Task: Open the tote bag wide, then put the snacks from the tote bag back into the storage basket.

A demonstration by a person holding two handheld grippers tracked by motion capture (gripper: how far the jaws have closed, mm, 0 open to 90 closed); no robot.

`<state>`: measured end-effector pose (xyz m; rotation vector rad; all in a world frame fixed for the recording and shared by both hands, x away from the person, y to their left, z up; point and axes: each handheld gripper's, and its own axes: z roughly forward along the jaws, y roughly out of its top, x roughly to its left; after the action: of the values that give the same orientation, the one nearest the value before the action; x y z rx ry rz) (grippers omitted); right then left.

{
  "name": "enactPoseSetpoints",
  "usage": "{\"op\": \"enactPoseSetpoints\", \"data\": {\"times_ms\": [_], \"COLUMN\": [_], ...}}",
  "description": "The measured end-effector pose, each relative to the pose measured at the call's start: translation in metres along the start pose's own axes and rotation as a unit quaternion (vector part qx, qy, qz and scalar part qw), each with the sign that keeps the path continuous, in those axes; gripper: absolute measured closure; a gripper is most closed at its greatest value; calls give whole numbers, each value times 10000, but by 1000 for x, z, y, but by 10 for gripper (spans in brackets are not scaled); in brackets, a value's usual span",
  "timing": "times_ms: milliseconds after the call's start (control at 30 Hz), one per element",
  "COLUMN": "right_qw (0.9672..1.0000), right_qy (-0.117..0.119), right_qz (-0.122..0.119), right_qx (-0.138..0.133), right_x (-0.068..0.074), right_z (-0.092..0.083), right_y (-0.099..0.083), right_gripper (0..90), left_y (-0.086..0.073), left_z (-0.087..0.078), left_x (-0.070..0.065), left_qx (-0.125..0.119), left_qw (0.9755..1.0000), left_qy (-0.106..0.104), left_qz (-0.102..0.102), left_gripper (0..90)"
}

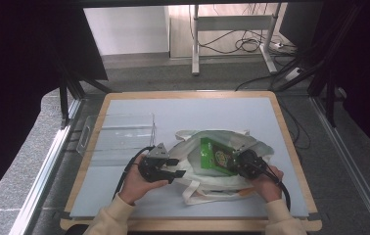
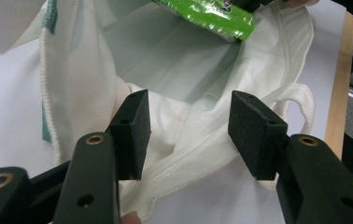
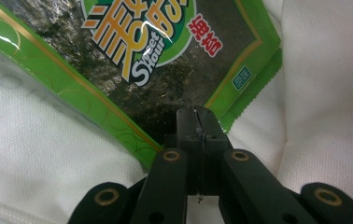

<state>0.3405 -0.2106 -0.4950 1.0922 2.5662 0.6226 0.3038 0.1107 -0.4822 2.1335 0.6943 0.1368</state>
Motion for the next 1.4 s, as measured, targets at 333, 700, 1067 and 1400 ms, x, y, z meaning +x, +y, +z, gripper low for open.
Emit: {"op": "enactPoseSetpoints", "data": {"times_ms": [333, 700, 1067, 1400], "right_qw": [10000, 9999, 9998, 9998], "right_qy": [44, 92, 127, 116], "right_qz": [45, 95, 142, 124], "right_qx": [-31, -73, -100, -121], "right_x": [-1, -3, -4, -4], "right_z": [0, 0, 0, 0], "right_y": [-1, -2, -2, -3], "right_gripper": [893, 893, 892, 892], "left_y": [0, 9, 16, 35], "left_z": [0, 0, -6, 1], "left_x": [-1, -9, -11, -16], "left_qx": [-3, -10, -61, 5], "left_qw": [10000, 10000, 10000, 9988], "left_qy": [2, -27, -16, 12], "left_qz": [10, 61, -1, -480], "left_gripper": [482, 456, 439, 378]}}
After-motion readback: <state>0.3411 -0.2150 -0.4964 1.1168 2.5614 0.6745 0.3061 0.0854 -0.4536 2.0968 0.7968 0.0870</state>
